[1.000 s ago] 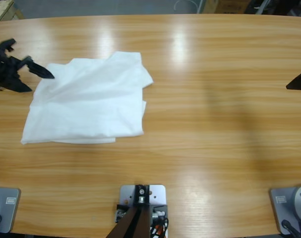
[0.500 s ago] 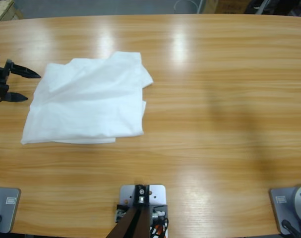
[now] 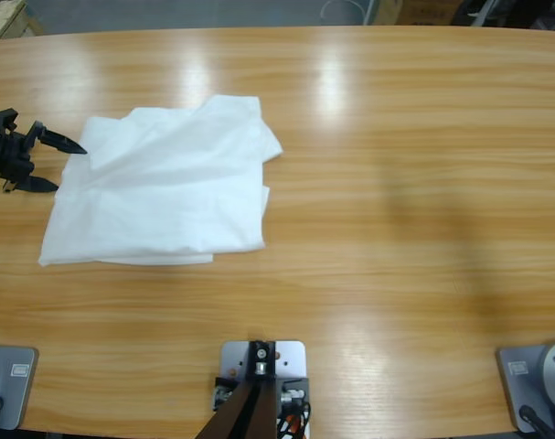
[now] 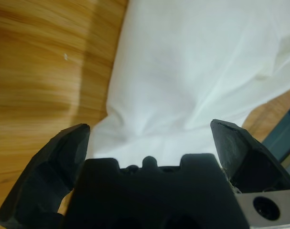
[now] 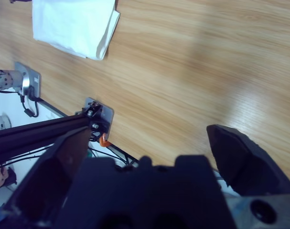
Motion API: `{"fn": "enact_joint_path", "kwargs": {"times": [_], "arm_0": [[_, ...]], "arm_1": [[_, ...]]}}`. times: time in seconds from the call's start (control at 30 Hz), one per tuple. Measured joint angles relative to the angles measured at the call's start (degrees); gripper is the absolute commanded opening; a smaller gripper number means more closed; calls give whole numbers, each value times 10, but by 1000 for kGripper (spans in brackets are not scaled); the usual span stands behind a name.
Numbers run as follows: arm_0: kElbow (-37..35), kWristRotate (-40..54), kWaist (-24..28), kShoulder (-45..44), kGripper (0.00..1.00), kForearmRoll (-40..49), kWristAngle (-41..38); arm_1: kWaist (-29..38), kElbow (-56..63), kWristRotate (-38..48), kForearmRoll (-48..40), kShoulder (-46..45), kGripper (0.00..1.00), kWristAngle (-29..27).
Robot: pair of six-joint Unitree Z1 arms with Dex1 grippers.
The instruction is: Fold clothes
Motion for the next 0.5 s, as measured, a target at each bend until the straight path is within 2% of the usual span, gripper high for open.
{"fn": "enact_joint_path", "kwargs": {"times": [0.4,0.43,0.47,0.5], "arm_0": [[-35,2,-37,49,980,0,8],[-35,1,-39,49,945,0,8],[-35,1,-41,49,776,0,8],[-35,0,-42,49,471,0,8]], "arm_1": [[0,0,0,0,0,987,0],[0,0,0,0,0,987,0],[0,0,0,0,0,987,0],[0,0,0,0,0,987,0]]}}
